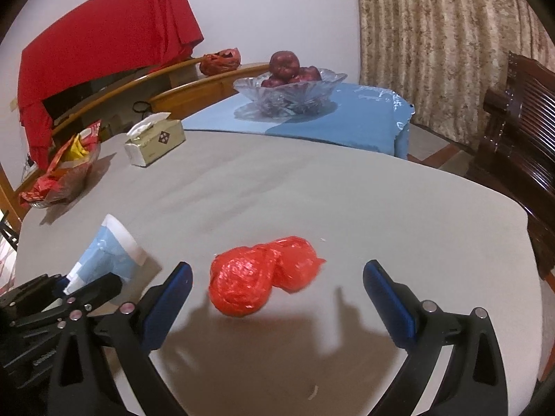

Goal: Collect trash
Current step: 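Grasp the red plastic bags with the right gripper while the left gripper holds the cup, then carry the cup and red bags over the bin and open both grippers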

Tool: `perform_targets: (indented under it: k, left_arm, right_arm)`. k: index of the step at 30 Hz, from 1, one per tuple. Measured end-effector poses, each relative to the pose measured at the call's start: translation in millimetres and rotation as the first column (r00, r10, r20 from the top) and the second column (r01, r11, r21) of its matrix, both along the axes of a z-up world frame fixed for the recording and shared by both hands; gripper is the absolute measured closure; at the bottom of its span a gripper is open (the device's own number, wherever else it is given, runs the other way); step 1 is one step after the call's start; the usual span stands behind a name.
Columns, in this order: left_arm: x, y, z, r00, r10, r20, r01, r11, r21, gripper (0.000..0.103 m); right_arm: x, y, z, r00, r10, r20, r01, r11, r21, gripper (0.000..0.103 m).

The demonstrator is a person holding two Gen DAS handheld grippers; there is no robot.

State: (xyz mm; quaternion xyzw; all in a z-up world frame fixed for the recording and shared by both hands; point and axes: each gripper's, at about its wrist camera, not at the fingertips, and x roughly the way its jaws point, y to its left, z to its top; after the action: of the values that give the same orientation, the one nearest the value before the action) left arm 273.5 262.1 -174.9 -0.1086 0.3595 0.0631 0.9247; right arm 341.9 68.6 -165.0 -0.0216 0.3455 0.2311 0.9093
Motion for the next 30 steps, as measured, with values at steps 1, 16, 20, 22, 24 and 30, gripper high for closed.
perform_targets:
  k: [1,16,20,22,24,30]
  left_arm:
    - [-0.1,1.6,-0.1,1.0,0.004,0.0,-0.004,1.0,0.003,0.063]
    - [1.4,7.9,-7.6,0.999,0.032,-0.012,-0.033,0.999,-0.009,0.063]
    - [1.2,6.3,-4.3,1.0,0.027,-0.009,-0.027,1.0,0.001,0.063]
    - [-1.0,2.8,-0.2,1.0,0.023,-0.004,-0.023,1.0,0.005,0.063]
    - [-3.2,-0.1,4.1,1.0,0.019,0.002,-0.019,1.0,0.009,0.063]
    - [-15.6,-18.7,22.0,1.0,0.0,0.031,-0.001,1.0,0.02,0.063]
  right_arm:
    - [1.1,1.7,-1.3,1.0,0.001,-0.003,-0.001,1.0,-0.003,0.006]
    - [14.7,21.4,-20.7,0.994,0.056,-0.092,-0.06,0.997,-0.044,0.031]
    - [9.5,22.0,-18.5,0.991,0.092,-0.098,-0.096,0.995,-0.033,0.051]
    - [6.2,18.8,-15.1,0.99,0.099,-0.096,-0.102,0.995,-0.022,0.058]
    - [1.4,13.9,-9.3,0.991,0.097,-0.088,-0.098,0.995,-0.004,0.06]
    - [-21.1,-11.0,15.2,0.995,0.085,-0.043,-0.084,0.996,0.03,0.06]
